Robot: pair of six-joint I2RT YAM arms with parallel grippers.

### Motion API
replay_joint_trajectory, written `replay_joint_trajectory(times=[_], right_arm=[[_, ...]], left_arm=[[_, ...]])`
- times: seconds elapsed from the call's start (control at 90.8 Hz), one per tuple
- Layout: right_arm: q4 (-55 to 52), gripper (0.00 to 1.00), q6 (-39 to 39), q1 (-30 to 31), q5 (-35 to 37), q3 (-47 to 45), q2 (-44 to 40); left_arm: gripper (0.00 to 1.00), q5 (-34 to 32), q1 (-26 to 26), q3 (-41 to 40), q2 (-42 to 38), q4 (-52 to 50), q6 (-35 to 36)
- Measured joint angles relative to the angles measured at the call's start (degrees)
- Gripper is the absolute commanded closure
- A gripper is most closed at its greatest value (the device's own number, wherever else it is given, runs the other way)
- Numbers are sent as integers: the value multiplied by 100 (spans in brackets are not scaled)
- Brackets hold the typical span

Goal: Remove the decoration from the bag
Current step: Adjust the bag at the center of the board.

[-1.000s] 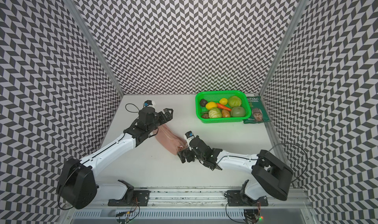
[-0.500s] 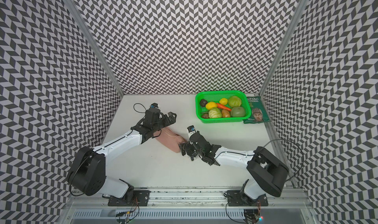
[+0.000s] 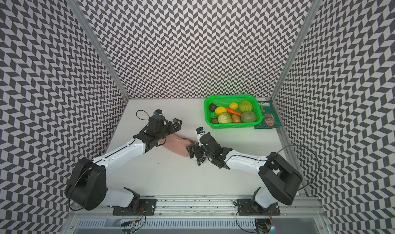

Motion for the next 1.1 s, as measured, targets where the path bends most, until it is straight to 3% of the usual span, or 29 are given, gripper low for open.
replay_joint_trajectory(times=[0.319,0.54,0.925,1.102], right_arm=[[173,0,9,-240,-560,-511,-767],[448,13,74,-619,-1108,-1054,-774],[1099,22,66,-686,-1784,-1167,-562],[1217,22,85,-686,-1840,-1169,-503]], left_arm=[[0,382,22,337,-789,22,2],[0,765,-61,-505,-1327,223,-269],[0,828,-706,-1784,-1923,935,-1611],[0,732,-1143,-2122,-2267,1237,-2315]])
